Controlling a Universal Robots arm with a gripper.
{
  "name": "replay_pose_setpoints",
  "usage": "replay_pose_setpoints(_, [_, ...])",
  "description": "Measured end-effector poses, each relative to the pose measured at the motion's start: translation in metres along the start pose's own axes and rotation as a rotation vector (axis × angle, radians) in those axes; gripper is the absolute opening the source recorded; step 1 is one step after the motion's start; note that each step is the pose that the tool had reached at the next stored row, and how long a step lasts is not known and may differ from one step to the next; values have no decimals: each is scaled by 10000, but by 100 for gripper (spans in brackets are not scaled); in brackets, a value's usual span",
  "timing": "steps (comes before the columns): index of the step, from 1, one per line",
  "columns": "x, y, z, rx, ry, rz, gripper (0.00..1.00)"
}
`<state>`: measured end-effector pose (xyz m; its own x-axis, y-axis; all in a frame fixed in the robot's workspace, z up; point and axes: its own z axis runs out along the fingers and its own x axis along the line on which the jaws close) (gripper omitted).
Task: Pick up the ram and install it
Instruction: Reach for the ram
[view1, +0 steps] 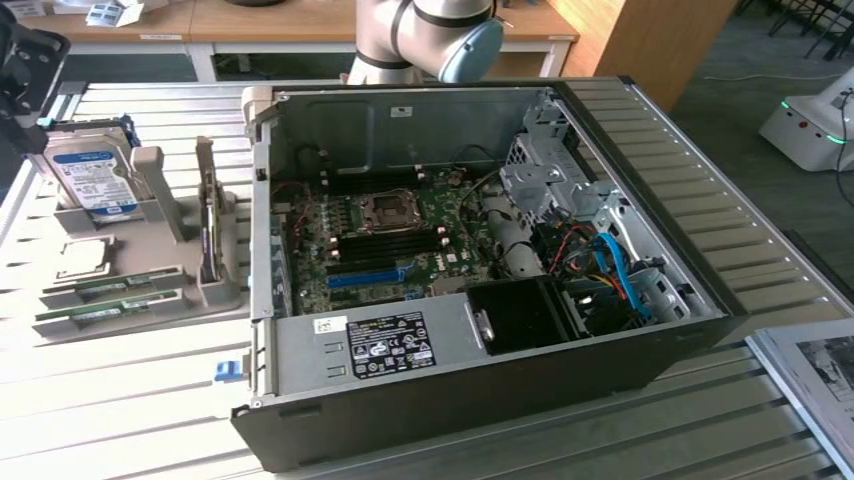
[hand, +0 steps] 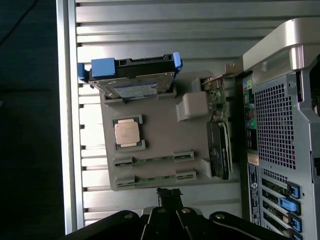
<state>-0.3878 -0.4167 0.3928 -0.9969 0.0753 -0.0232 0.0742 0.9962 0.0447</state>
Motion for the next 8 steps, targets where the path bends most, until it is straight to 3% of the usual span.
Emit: replay_pose_setpoints(8, [-3,-37,-1,0,-1,1,10])
